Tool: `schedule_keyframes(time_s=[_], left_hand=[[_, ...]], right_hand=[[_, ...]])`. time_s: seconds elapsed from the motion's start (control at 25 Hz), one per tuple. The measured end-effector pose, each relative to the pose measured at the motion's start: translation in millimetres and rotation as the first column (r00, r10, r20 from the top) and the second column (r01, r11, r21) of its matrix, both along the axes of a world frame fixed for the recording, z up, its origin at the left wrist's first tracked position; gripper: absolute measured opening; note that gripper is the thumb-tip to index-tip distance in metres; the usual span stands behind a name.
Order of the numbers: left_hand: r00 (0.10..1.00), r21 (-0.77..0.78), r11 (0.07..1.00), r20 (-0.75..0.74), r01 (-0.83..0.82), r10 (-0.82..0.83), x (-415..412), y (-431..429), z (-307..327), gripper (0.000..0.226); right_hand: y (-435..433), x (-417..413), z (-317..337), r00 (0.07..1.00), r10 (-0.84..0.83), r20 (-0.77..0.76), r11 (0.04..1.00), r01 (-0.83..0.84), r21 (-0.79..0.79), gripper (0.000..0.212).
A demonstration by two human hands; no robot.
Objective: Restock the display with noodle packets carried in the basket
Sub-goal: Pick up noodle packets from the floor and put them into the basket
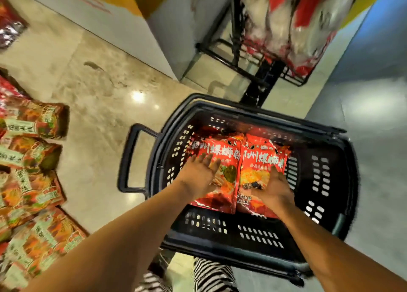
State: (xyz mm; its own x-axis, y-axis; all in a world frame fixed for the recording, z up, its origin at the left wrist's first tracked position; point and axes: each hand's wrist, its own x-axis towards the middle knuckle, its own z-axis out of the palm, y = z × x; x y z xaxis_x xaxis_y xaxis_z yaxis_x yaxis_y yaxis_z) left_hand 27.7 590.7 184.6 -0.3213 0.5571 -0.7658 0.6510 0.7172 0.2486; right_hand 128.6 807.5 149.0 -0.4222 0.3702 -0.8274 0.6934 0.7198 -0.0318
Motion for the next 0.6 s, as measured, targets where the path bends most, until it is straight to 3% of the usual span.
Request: schedule_keyframes(time_s=[0.12,0.28,0.44,0.6], left_hand=[[0.99,0.074,0.997,-0.139,0.034,-0.024,-14.6,-45.6,39.8,0.073],[0.95,0.197,0.973,-0.26,-0.121,0.171,-27.0,-129.6,60.3,0.07],[0.925,0.086,0.948,-0.205,-0.308,0.319,-45.1,-236.3,64.1,0.086],[0.874,0.046,0.905,-0.246,-0.423,0.42,-62.3,-349.8,69.7,0.086]], right_hand=[[-28.8,-19.4,46.4,0.989,0.084,-0.125,0.996,-0.082,0.024,0.113],[-95.3,-58.5,89.6,0.937,0.073,-0.341,0.997,-0.06,0.048,0.101],[-198.5,-100.4,116.0,0.876,0.146,-0.46,0.989,-0.118,0.089,0.099],[-308.4,-139.2,129.2,0.84,0.245,-0.484,0.969,-0.23,0.09,0.095]])
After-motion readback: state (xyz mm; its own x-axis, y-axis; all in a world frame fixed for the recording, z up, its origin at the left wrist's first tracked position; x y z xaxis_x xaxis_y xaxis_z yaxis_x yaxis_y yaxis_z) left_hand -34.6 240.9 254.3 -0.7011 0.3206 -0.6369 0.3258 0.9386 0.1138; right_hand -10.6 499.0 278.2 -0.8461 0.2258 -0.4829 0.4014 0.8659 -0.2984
